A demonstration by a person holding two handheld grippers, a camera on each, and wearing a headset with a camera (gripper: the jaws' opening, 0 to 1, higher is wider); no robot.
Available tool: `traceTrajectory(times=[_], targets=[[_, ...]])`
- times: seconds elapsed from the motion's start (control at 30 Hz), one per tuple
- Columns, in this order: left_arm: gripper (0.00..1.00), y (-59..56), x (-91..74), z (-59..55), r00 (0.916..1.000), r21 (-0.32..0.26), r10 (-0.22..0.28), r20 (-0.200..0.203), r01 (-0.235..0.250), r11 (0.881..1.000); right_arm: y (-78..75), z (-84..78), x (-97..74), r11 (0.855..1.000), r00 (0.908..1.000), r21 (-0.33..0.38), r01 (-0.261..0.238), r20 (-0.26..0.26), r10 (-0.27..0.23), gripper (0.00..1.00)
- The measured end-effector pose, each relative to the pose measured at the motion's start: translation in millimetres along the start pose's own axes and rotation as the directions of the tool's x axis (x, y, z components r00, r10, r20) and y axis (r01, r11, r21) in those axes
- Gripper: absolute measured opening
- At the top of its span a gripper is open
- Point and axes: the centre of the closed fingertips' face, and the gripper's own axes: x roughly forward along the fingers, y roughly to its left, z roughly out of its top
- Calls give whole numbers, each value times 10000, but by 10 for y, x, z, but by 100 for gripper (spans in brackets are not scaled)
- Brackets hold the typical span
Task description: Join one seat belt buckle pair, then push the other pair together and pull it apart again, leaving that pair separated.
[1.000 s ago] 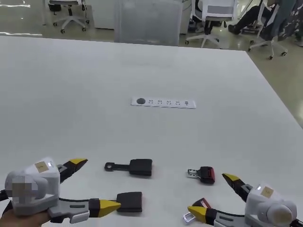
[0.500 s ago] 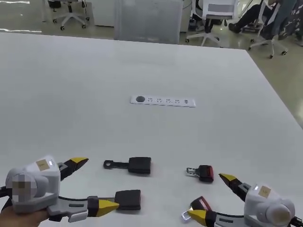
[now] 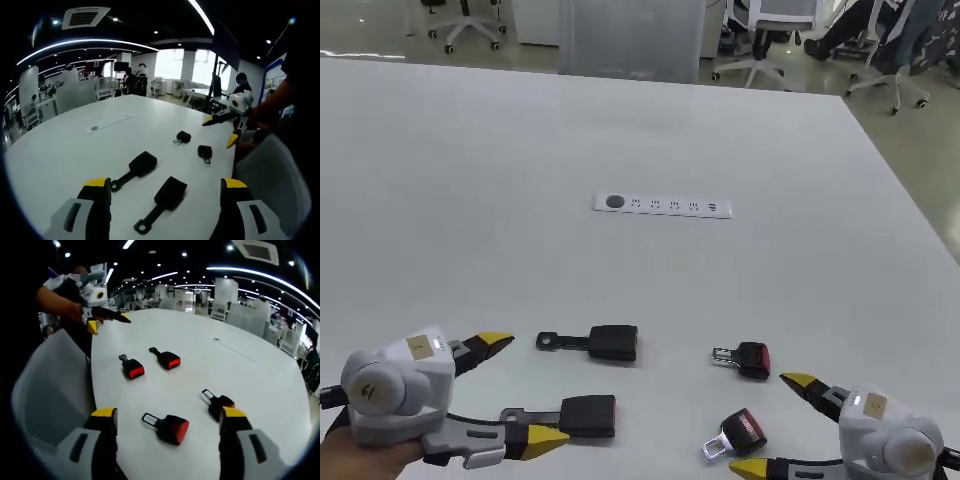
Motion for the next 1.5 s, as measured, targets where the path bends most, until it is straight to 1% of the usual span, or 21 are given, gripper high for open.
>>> traceTrajectory(times=[0.23,0.3,0.37,0.43,0.57,0.73,0.87,0.93,1.07,1.13,1.2,1.3,1.37,1.4,1.43,1.47,1.5], targets=[[90,-26,73,-46,9991,297,-289,-306,298,9991,4,-104,6,9983,9977,-378,-445,-531,425,83],[89,-38,96,-66,9982,462,-381,-464,402,9981,-1,-122,9,9973,9966,-477,-566,-623,535,82],[87,-38,124,-97,9968,508,-475,-640,508,9974,-9,-150,16,9961,9950,-553,-683,-769,640,81],[86,-29,154,-121,9958,599,-560,-722,604,9964,-11,-175,27,9946,9930,-618,-832,-891,775,80],[85,-43,205,-132,9931,738,-727,-918,796,9941,9,-238,55,9864,9845,-997,-1306,-1304,1172,77],[83,-45,279,-213,9870,895,-951,-1295,1072,9902,12,-306,102,9740,9729,-1387,-1789,-1727,1541,75],[81,-40,329,-249,9830,960,-1107,-1464,1255,9874,16,-337,137,9641,9636,-1598,-2122,-1986,1792,73],[80,-39,360,-276,9803,1018,-1205,-1565,1373,9853,19,-359,157,9564,9571,-1742,-2342,-2138,1955,73],[78,-46,425,-347,9715,1159,-1398,-1914,1638,9797,21,-405,199,9410,9431,-1993,-2735,-2480,2216,70],[76,-44,466,-380,9686,1164,-1492,-1988,1745,9778,10,-429,222,9336,9363,-2108,-2897,-2647,2307,70],[74,-31,512,-448,9618,960,-1601,-2219,1850,9781,-2,-440,244,9288,9327,-2180,-2998,-2718,2373,69],[73,-37,566,-488,9565,1058,-1705,-2367,1998,9741,-36,-447,284,9212,9246,-2244,-3179,-2885,2488,68],[71,-37,611,-540,9491,1065,-1816,-2575,2147,9709,-47,-434,306,9168,9203,-2274,-3284,-2957,2562,66],[71,-40,638,-557,9455,1132,-1870,-2665,2234,9681,-49,-426,314,9157,9193,-2272,-3314,-2960,2592,65],[71,-43,657,-563,9438,1160,-1910,-2698,2288,9665,-50,-421,330,9140,9170,-2232,-3388,-2959,2676,63],[71,-55,679,-575,9394,1194,-1998,-2786,2403,9633,-46,-423,342,9121,9146,-2214,-3451,-2973,2739,63],[70,-63,692,-585,9364,1248,-2048,-2849,2481,9607,-33,-427,360,9064,9102,-2272,-3562,-3037,2816,62]])
